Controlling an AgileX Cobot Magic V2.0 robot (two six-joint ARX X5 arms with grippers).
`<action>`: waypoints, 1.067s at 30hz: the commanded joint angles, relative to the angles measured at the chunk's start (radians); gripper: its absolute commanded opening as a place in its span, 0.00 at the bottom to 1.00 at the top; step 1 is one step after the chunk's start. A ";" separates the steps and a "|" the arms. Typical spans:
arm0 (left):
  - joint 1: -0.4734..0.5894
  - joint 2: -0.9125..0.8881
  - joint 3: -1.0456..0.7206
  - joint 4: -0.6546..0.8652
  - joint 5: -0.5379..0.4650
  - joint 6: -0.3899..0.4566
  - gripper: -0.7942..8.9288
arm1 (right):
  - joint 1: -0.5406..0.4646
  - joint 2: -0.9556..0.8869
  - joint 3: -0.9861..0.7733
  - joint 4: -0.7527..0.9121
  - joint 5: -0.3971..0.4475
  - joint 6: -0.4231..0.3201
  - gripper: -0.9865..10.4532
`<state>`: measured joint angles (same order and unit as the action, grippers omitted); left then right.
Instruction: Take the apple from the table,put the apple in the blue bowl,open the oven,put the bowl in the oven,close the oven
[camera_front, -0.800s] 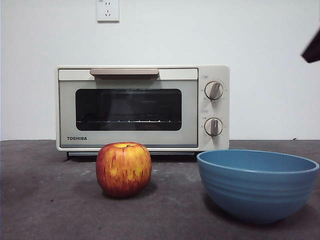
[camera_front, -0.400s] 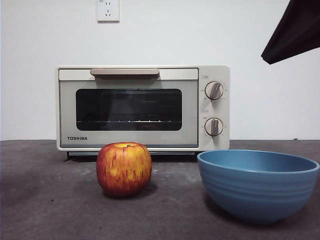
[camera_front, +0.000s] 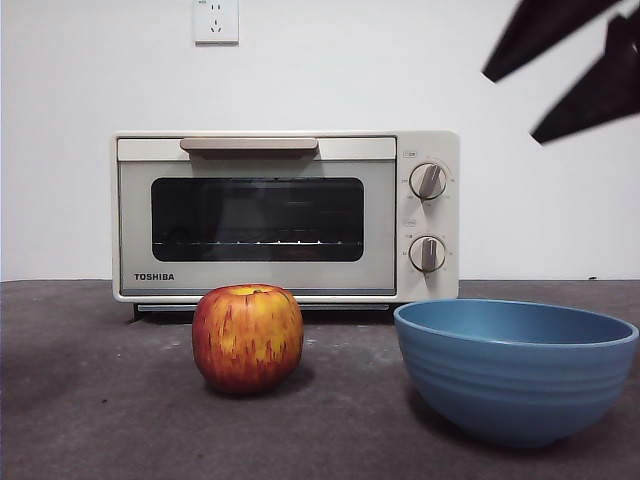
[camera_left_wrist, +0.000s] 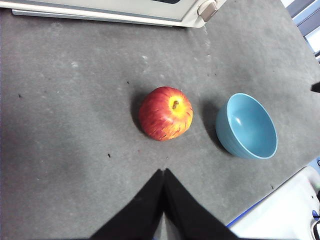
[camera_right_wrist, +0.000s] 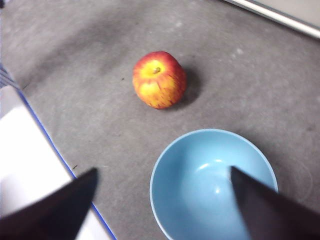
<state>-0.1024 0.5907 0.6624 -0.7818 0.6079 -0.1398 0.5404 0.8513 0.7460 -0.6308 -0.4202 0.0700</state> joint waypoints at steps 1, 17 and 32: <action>-0.003 0.006 0.018 0.011 0.005 0.019 0.09 | 0.020 0.034 0.020 0.014 0.003 0.035 0.54; -0.003 0.006 0.018 0.012 0.005 0.019 0.09 | 0.198 0.356 0.168 0.175 0.087 0.077 0.54; -0.003 0.006 0.018 0.012 0.005 0.019 0.09 | 0.296 0.876 0.510 0.171 0.222 0.069 0.54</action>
<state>-0.1028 0.5907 0.6624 -0.7803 0.6079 -0.1398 0.8246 1.7088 1.2346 -0.4641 -0.2039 0.1383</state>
